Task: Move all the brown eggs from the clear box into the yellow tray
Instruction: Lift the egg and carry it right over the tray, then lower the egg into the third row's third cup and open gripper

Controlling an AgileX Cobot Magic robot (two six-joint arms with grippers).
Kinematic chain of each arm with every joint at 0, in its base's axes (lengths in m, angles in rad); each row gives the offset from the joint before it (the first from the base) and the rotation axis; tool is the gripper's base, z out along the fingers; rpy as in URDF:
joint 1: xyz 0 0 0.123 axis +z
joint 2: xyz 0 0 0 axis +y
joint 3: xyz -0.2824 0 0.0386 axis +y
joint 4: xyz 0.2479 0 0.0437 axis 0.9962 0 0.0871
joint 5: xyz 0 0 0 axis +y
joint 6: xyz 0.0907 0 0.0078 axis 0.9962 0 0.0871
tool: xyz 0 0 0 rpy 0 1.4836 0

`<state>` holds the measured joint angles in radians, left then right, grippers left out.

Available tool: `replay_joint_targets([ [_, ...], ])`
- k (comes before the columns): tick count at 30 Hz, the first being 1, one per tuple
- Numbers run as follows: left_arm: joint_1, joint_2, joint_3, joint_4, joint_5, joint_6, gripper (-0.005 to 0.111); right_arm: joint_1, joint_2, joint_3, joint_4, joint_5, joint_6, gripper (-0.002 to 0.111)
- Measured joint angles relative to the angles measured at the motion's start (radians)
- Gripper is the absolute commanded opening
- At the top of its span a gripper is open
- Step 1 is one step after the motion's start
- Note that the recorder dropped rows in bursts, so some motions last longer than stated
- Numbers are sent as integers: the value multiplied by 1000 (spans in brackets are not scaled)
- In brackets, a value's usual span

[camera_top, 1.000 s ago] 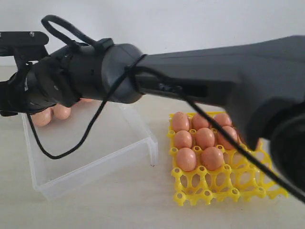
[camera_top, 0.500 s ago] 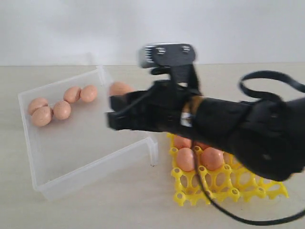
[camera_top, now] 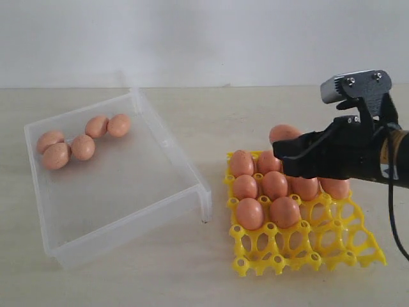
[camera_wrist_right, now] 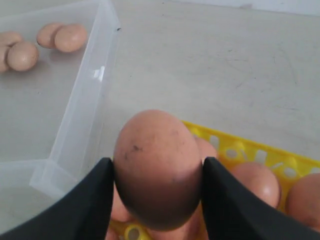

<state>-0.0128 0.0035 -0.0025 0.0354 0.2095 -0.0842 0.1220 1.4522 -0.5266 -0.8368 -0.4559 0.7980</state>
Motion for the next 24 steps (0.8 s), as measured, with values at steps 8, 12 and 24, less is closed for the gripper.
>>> replay_joint_targets([
  [8, 0, 0, 0, 0, 0, 0, 4, -266, -2, -15, -567, -266, 391, 0],
  [12, 0, 0, 0, 0, 0, 0, 4, -327, 1, -20, -729, -328, 438, 0],
  [24, 0, 0, 0, 0, 0, 0, 4, -332, 142, -20, -904, -412, 427, 0],
])
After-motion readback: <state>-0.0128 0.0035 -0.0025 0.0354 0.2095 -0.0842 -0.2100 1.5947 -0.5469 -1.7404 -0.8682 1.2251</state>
